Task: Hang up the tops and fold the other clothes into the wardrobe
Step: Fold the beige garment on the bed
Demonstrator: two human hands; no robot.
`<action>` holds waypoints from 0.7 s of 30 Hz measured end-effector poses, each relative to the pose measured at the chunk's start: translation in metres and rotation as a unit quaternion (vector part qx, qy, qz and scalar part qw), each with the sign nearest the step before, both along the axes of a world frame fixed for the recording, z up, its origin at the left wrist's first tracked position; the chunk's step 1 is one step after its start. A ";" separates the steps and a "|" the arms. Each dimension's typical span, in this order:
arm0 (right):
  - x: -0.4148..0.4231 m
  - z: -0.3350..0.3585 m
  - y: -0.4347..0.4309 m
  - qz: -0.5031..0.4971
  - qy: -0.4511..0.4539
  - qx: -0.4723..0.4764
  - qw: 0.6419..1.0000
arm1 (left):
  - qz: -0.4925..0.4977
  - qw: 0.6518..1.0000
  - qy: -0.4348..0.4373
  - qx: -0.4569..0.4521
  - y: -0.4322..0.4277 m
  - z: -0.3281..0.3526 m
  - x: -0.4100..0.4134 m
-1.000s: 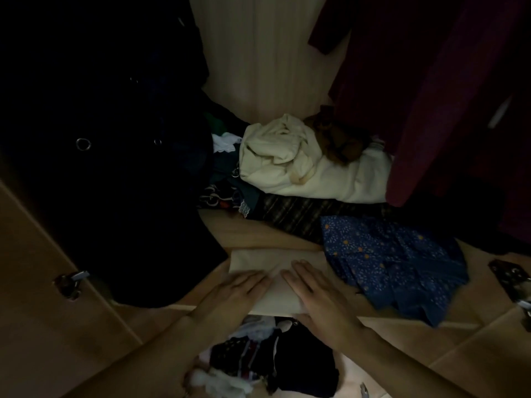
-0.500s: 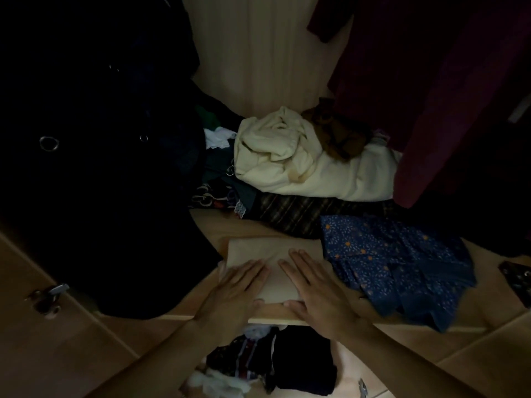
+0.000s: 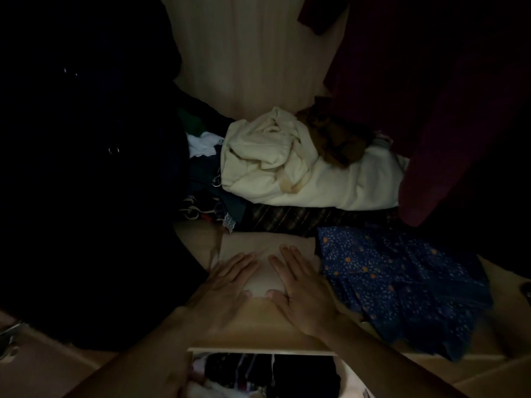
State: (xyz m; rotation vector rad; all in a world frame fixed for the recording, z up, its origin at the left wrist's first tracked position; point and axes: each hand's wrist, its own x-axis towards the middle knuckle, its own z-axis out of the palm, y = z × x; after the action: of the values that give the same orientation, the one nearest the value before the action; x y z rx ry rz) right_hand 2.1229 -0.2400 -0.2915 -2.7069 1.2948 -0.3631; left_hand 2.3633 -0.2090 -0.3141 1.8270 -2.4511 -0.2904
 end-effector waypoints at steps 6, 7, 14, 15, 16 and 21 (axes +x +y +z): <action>-0.006 0.017 0.007 0.013 0.069 0.033 0.997 | 0.043 0.993 -0.026 0.103 0.018 0.024 -0.018; -0.007 0.024 0.008 0.015 0.073 0.054 0.996 | 0.053 0.991 -0.026 0.122 0.023 0.031 -0.020; -0.015 0.103 0.043 0.005 -0.006 0.052 0.999 | 0.070 0.996 0.000 0.055 0.078 0.099 -0.014; -0.018 0.111 0.053 -0.003 -0.008 0.036 0.999 | 0.074 0.996 0.009 0.046 0.087 0.109 -0.010; -0.020 0.119 0.062 -0.011 -0.010 0.025 1.000 | 0.074 0.997 0.012 0.034 0.095 0.118 -0.007; -0.035 0.150 0.120 -0.051 0.010 -0.016 0.999 | 0.078 0.994 0.071 -0.027 0.133 0.150 -0.008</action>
State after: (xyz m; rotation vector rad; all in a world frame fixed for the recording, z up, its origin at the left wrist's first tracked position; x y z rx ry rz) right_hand 2.0884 -0.1201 -0.1418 -2.6840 1.4487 -0.3707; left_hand 2.3552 -0.0757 -0.1640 1.8932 -2.1877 -0.3283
